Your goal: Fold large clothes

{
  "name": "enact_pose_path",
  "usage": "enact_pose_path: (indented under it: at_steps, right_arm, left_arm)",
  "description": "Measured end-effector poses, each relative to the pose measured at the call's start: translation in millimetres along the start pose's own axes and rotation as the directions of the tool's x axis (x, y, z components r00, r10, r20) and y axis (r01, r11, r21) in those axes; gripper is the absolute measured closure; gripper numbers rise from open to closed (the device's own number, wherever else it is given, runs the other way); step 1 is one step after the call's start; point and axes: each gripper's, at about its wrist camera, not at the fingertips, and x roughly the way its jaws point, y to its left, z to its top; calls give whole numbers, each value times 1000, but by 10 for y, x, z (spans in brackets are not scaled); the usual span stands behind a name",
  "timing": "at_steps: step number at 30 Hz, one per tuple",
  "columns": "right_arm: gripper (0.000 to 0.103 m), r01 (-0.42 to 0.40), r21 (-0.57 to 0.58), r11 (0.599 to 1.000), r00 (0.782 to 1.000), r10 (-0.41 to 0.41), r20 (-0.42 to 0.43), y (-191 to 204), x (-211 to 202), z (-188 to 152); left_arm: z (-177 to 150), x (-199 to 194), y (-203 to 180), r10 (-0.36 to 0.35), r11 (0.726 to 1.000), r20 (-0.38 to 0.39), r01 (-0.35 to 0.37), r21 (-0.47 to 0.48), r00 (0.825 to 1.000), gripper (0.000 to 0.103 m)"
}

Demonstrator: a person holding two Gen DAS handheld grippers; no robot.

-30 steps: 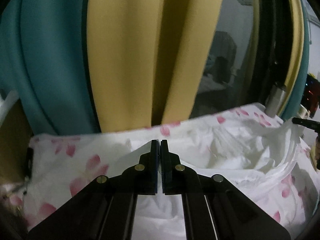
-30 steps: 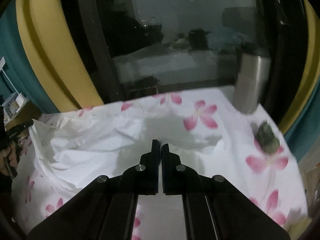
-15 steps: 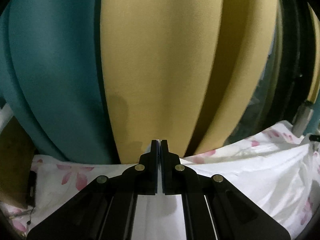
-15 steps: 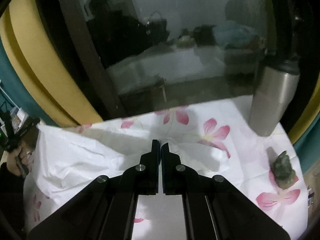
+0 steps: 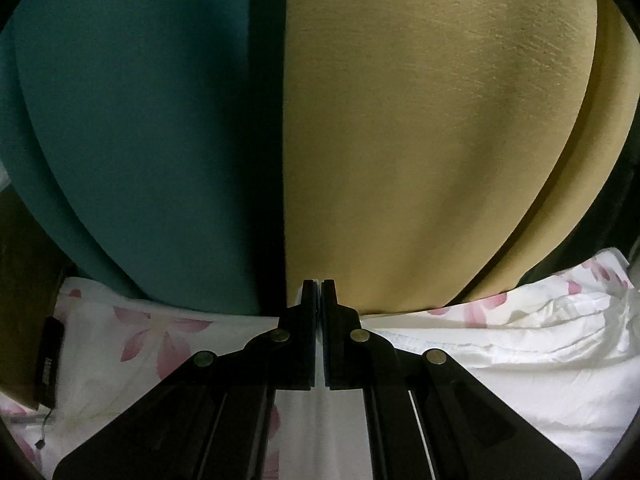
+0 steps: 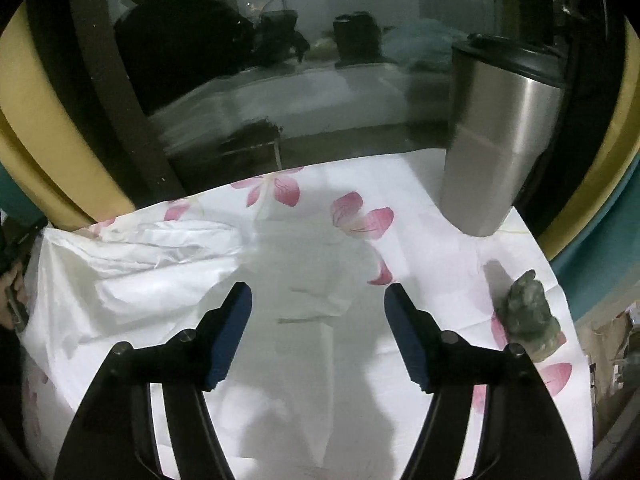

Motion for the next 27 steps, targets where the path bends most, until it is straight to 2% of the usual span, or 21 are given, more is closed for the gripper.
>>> enact_pose_path:
  at_steps: [4,6,8,9,10,11,13,17,18,19,21,22,23,25,26,27]
  right_arm:
    - [34,-19,-69,997,999,16,-39,90,239,176]
    - [34,-2,-77,997,997,-3,-73,66,438,265]
    - [34,-20,-77,997,993,11,-116,36,645,331]
    - [38,-38,-81,996,990,26,-137,31,745,348]
    - [52,-62,-97,993,987,47,-153,46,823,349]
    - [102,-64,-115,991,985,45,-166,65,882,355]
    - [99,-33,-148,988,992,14,-125,88,871,394]
    - [100,39,-123,992,999,-42,-23,6,758,563]
    - [100,64,-118,991,998,-66,-13,-14,760,587]
    - [100,102,-116,988,995,-104,-8,-34,781,596]
    - [99,134,-105,985,991,-136,-13,-74,817,565]
    - [98,145,-105,984,988,-149,-28,-85,836,527]
    - [93,159,-107,981,986,-164,-37,-83,838,492]
    - [68,199,-120,973,978,-204,-33,-56,767,394]
    - [44,203,-126,971,978,-208,-21,-34,707,345]
    - [29,201,-129,971,979,-203,-9,-16,639,300]
  left_arm:
    - [29,-8,14,15,1000,5,-15,0,1000,101]
    - [42,-12,45,26,1000,8,-26,-5,1000,101]
    - [47,-22,95,36,999,7,-36,-9,999,101]
    - [47,-14,117,42,999,4,-42,-12,999,101]
    - [46,-2,144,48,999,1,-48,-17,999,101]
    - [47,12,166,52,998,-2,-52,-20,999,100]
    - [51,53,192,57,998,-15,-57,-22,998,100]
    - [40,153,189,81,996,-56,-82,-22,995,100]
    - [25,155,207,80,996,-70,-82,-29,994,96]
    - [11,146,223,78,996,-78,-81,-35,994,91]
    - [-36,91,267,67,997,-97,-71,-37,993,46]
    - [-71,32,294,66,997,-101,-70,-40,993,44]
    - [-106,-30,316,68,997,-107,-73,-37,992,44]
    - [-196,-175,358,60,997,-123,-65,-36,991,44]
    - [-248,-247,377,56,997,-133,-62,-38,990,44]
    - [-312,-326,391,51,998,-143,-57,-37,988,44]
